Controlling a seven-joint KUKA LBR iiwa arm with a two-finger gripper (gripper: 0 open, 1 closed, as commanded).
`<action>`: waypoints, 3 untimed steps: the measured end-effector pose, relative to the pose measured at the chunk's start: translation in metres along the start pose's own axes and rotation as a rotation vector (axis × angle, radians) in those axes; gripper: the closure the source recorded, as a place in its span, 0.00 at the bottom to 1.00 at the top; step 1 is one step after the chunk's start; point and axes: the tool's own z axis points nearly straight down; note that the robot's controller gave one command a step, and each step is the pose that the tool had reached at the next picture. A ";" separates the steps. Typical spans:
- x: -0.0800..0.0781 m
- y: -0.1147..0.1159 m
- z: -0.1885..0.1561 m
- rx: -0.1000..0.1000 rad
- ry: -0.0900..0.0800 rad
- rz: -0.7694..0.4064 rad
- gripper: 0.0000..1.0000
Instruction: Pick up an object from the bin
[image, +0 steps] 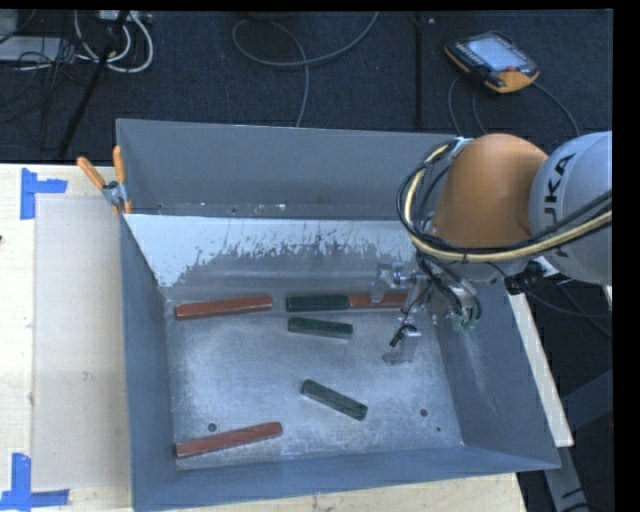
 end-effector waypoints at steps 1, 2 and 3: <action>0.044 0.044 0.076 0.000 -0.003 -0.061 0.00; 0.053 0.057 0.101 -0.001 0.004 -0.052 0.00; 0.083 0.070 0.072 0.000 0.004 0.010 0.00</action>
Offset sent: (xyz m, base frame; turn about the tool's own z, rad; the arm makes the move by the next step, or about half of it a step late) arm -0.0381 0.0578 -0.0540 -0.0022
